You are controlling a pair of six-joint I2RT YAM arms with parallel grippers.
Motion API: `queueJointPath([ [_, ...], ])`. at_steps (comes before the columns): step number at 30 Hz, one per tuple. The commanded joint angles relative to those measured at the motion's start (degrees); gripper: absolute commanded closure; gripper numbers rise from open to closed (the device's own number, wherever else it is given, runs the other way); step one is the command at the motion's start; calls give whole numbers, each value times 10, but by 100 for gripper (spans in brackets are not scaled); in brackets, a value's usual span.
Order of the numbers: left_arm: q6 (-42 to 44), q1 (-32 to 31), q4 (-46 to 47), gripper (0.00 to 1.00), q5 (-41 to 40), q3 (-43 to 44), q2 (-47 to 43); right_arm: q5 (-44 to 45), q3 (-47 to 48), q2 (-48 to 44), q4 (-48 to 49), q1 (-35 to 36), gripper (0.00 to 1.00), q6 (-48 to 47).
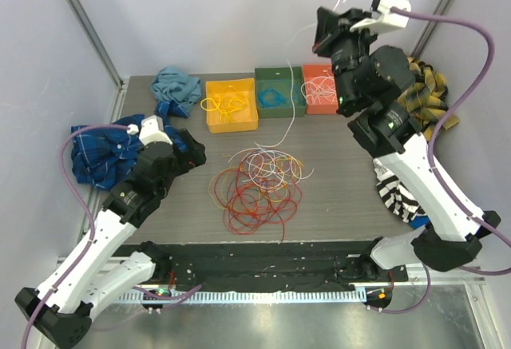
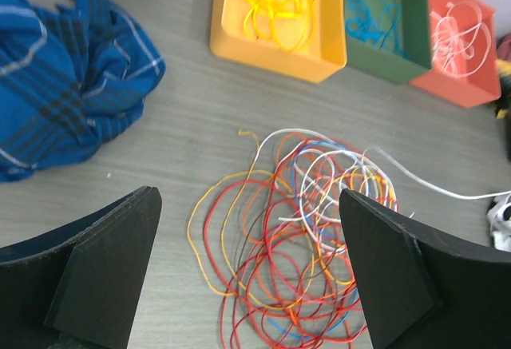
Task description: Untangle the cables
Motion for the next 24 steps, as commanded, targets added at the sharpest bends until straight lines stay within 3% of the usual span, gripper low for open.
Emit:
queueJointPath([
  [1,-19,0,5,0,16,-20,-16,48,96,65,-13,-31,99,-79],
  [11,-38,0,45,0,74,-69,4,42,275,165,56,-104,99,-100],
  [15,-56,-3,148,0,126,-102,41,23,273,162,57,-103,99,-83],
  [17,-57,-12,256,0,153,-132,80,19,258,157,51,-103,99,-77],
  [19,-29,-26,372,0,159,-147,136,15,233,153,51,-103,99,-70],
  [24,66,-93,536,0,157,-104,274,5,196,137,51,-104,99,-47],
])
